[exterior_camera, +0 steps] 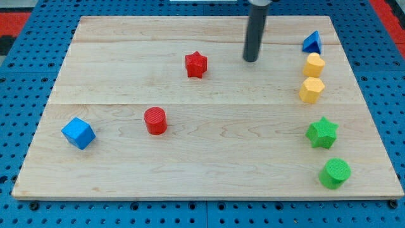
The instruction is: Move the red star to the top of the board
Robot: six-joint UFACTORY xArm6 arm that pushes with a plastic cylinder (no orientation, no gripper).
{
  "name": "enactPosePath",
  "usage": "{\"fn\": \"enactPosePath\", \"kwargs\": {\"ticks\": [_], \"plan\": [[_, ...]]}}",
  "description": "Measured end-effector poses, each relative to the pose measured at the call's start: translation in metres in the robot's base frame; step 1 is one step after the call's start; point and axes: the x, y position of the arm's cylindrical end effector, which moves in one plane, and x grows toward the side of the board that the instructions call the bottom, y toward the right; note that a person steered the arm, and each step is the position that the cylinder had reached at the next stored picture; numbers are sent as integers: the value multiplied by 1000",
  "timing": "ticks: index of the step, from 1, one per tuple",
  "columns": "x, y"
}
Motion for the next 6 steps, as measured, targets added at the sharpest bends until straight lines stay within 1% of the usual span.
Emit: {"fn": "enactPosePath", "kwargs": {"ticks": [3,4,5,6], "plan": [[61,-93],[34,-106],[4,-104],[-28,-80]]}}
